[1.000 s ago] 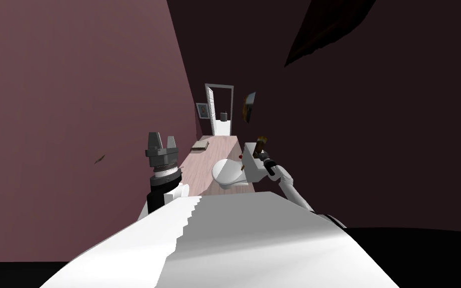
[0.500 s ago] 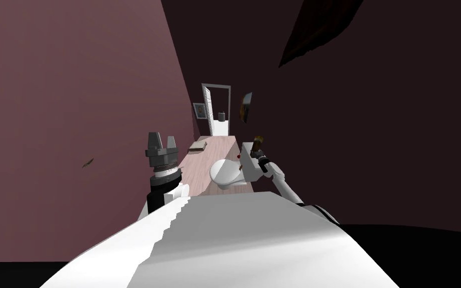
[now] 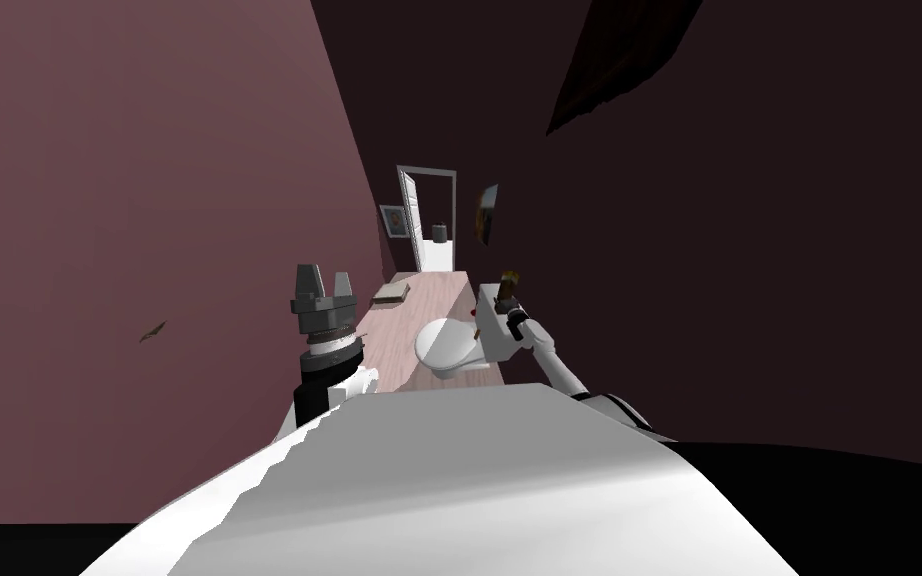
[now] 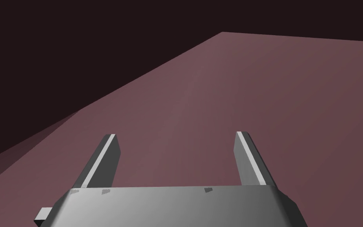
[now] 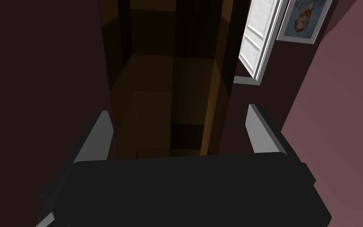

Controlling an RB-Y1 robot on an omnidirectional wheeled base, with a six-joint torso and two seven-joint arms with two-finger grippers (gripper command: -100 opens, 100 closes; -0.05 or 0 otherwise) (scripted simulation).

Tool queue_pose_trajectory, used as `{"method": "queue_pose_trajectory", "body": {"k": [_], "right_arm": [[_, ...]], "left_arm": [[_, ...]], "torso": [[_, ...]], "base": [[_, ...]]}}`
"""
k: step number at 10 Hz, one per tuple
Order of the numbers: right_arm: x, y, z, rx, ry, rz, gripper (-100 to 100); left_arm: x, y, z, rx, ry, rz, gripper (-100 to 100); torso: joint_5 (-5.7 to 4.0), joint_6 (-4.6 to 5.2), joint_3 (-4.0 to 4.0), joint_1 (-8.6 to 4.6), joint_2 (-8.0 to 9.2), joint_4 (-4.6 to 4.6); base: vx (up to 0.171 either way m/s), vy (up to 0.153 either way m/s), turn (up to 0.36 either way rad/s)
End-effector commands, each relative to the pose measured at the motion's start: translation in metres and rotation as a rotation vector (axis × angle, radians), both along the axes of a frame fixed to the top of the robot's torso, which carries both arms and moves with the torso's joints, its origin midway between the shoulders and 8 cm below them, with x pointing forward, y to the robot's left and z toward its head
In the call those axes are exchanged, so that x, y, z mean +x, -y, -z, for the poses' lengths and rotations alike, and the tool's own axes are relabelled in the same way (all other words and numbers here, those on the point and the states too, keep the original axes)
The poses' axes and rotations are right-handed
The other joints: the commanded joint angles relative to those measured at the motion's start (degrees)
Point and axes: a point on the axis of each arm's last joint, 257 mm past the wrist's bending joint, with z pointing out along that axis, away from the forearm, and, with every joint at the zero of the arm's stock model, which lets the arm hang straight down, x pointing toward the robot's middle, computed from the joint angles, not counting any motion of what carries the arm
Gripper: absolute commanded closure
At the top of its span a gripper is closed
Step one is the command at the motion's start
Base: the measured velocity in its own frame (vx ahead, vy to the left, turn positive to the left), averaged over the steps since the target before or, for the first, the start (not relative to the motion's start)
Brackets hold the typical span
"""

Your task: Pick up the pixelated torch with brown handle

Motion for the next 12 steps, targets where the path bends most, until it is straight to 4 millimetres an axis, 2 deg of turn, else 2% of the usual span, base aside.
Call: {"method": "queue_pose_trajectory", "body": {"k": [1,2,3,5,6,7,9,12], "right_arm": [[0.002,-0.001,-0.004,-0.005,0.007,0.000,-100],[0.014,-0.027,-0.006,0.004,0.011,-0.010,-100],[0.018,-0.030,-0.014,-0.016,0.028,-0.016,-100],[0.018,-0.030,-0.015,-0.018,0.031,-0.017,-100],[0.029,-0.057,-0.020,-0.023,0.044,-0.027,-100],[0.033,-0.061,-0.028,0.023,0.052,-0.031,-100],[0.033,-0.061,-0.027,0.062,0.050,-0.028,-100],[0.033,-0.061,-0.030,-0.026,0.064,-0.036,-100]], "left_arm": [[0.000,0.000,0.000,0.000,0.000,0.000,0],[0.000,0.000,0.000,0.000,0.000,0.000,0],[0.000,0.000,0.000,0.000,0.000,0.000,0],[0.000,0.000,0.000,0.000,0.000,0.000,0],[0.000,0.000,0.000,0.000,0.000,0.000,0],[0.000,0.000,0.000,0.000,0.000,0.000,0],[0.000,0.000,0.000,0.000,0.000,0.000,0],[0.000,0.000,0.000,0.000,0.000,0.000,0]], "torso": [[0.00,0.00,0.00,0.00,0.00,0.00],[-0.01,0.00,0.04,0.01,0.07,0.01],[-0.04,0.00,0.04,-0.18,0.08,0.02],[-0.01,0.00,0.05,0.04,0.07,0.02],[0.03,-0.01,0.02,0.17,0.02,0.01],[0.00,0.02,-0.01,0.01,-0.02,0.00],[-0.03,0.00,0.06,-0.06,0.12,0.02],[0.03,0.00,0.01,0.21,0.00,0.00]], "base": [[-0.029,-0.042,0.007],[-0.031,-0.108,-0.087],[-0.040,-0.099,-0.028],[-0.010,-0.008,0.017],[0.005,-0.054,-0.148],[-0.014,-0.070,-0.091],[-0.033,-0.042,0.030],[-0.001,0.004,0.013]]}}
